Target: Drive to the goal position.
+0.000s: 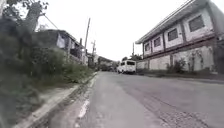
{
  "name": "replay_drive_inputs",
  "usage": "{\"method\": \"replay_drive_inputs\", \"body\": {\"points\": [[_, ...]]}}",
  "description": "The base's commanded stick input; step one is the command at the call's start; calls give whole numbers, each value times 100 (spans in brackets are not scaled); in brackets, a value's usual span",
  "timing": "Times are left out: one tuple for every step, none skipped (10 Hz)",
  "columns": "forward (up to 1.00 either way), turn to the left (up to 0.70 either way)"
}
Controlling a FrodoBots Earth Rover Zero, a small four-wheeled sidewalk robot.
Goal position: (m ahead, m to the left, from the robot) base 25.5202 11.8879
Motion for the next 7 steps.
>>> {"method": "replay_drive_inputs", "body": {"points": [[100,0],[100,0],[100,0],[100,0],[100,0],[100,0],[100,0]]}}
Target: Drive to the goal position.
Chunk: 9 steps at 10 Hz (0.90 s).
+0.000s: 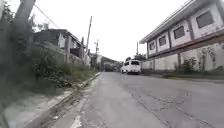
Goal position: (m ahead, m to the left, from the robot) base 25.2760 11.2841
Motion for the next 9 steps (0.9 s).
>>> {"method": "replay_drive_inputs", "body": {"points": [[100,0],[100,0],[100,0],[100,0],[100,0],[100,0],[100,0],[100,0],[100,0]]}}
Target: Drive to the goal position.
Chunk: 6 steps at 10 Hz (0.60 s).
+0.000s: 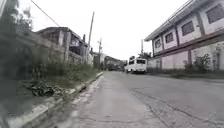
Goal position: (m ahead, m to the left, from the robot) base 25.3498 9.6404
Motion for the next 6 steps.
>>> {"method": "replay_drive_inputs", "body": {"points": [[100,0],[100,0],[100,-3],[100,-33],[100,-40],[100,-21]]}}
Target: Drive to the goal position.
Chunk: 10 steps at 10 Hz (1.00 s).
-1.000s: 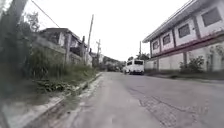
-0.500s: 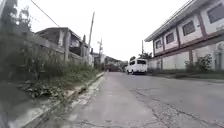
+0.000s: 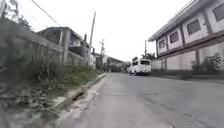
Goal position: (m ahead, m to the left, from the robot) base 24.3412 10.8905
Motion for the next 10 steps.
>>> {"method": "replay_drive_inputs", "body": {"points": [[100,0],[100,0],[100,0],[100,0],[100,0],[100,0],[100,-2],[100,-3],[100,0],[100,0]]}}
